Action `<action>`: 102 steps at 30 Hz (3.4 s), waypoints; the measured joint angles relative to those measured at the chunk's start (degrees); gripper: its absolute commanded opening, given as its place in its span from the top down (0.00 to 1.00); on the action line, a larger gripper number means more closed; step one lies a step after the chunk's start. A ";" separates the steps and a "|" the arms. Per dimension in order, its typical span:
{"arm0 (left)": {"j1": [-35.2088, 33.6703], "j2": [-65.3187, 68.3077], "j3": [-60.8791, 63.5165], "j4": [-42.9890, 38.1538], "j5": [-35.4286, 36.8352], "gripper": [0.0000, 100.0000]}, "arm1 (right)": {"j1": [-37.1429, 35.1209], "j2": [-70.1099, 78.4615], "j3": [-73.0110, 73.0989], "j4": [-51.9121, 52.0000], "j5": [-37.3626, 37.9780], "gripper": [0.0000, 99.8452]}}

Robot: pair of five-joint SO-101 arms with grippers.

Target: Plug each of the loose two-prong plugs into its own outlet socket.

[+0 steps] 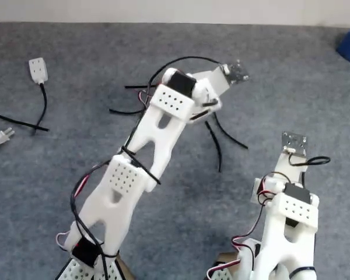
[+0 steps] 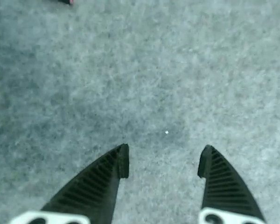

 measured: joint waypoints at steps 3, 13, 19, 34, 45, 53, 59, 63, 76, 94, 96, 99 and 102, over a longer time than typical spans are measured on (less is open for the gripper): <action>0.00 3.43 -6.24 4.13 -0.97 0.63 | -1.49 0.00 0.18 -0.26 0.00 0.76; -13.98 1.67 -11.78 10.11 -3.69 0.60 | -3.87 0.00 0.18 -0.26 0.00 0.76; -27.52 -4.13 -11.78 10.29 -1.32 0.60 | -6.68 0.00 2.02 -0.26 0.00 0.76; -70.68 -0.70 -7.12 0.35 0.00 0.60 | -35.52 0.00 -20.66 23.56 2.20 0.76; -79.38 5.01 -6.15 -13.36 -6.59 0.60 | -40.70 0.00 -17.49 21.27 0.70 0.76; -76.75 14.24 -6.07 -35.87 10.02 0.60 | -44.31 0.00 -16.44 20.75 0.70 0.76; -71.21 14.86 -6.07 -36.22 25.41 0.60 | -44.57 0.00 -16.44 20.75 0.70 0.76; -69.71 14.86 -6.07 -35.78 34.46 0.60 | -44.57 0.00 -16.44 20.75 0.70 0.76; -71.38 14.68 -6.15 -21.01 46.95 0.60 | -44.57 0.00 -16.44 20.75 0.70 0.76; -78.24 8.62 -6.07 -16.53 40.79 0.60 | -44.57 0.00 -16.44 20.75 0.70 0.76; -77.98 8.70 -6.07 -17.41 40.62 0.60 | -44.57 0.00 -16.44 20.75 0.70 0.76; -76.75 9.58 -6.07 -18.37 40.62 0.60 | -44.57 0.00 -16.44 20.75 0.70 0.76; -74.64 10.99 -6.07 -18.64 40.62 0.60 | -44.57 0.00 -16.18 20.75 0.70 0.76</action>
